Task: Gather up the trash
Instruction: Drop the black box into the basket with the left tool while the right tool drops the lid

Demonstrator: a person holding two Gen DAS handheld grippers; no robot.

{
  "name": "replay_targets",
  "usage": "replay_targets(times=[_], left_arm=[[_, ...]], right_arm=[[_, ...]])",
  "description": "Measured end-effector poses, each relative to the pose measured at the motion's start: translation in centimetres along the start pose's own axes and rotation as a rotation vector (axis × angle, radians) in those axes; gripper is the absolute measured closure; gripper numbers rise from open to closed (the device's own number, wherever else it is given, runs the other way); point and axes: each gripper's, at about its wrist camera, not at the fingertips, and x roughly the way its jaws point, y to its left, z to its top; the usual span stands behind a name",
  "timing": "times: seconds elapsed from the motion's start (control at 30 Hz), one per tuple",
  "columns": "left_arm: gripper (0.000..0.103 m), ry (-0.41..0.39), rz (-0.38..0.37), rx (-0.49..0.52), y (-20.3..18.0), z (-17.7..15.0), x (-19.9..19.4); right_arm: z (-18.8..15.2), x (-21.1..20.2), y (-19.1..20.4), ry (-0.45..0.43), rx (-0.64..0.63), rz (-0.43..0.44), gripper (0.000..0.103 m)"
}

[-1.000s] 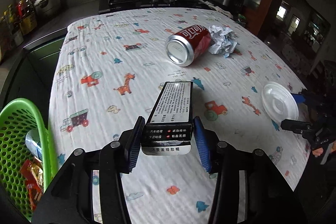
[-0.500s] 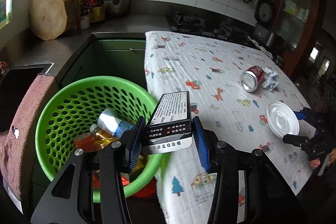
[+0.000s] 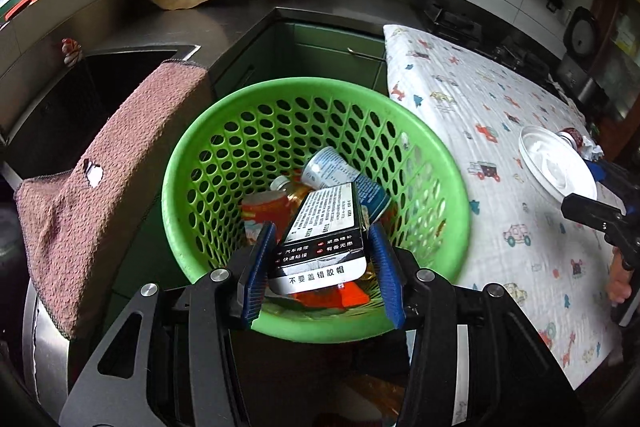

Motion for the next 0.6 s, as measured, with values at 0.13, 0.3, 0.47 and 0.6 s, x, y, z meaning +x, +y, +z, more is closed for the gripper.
replay_targets(times=[0.13, 0.3, 0.47, 0.6], left_arm=[[0.051, 0.013, 0.014, -0.042, 1.7, -0.3, 0.2], [0.040, 0.002, 0.025, -0.071, 3.0, -0.6, -0.2], [0.036, -0.003, 0.025, -0.098, 4.0, -0.9, -0.7], [0.027, -0.012, 0.024, -0.112, 4.3, -0.9, -1.1]], right_arm=[[1.7, 2.8, 1.1, 0.013, 0.002, 0.023, 0.016], [2.9, 5.7, 2.1, 0.042, 0.019, 0.059, 0.016], [3.1, 6.3, 2.8, 0.044, 0.027, 0.089, 0.016], [2.5, 5.3, 2.6, 0.038, 0.017, 0.077, 0.016]])
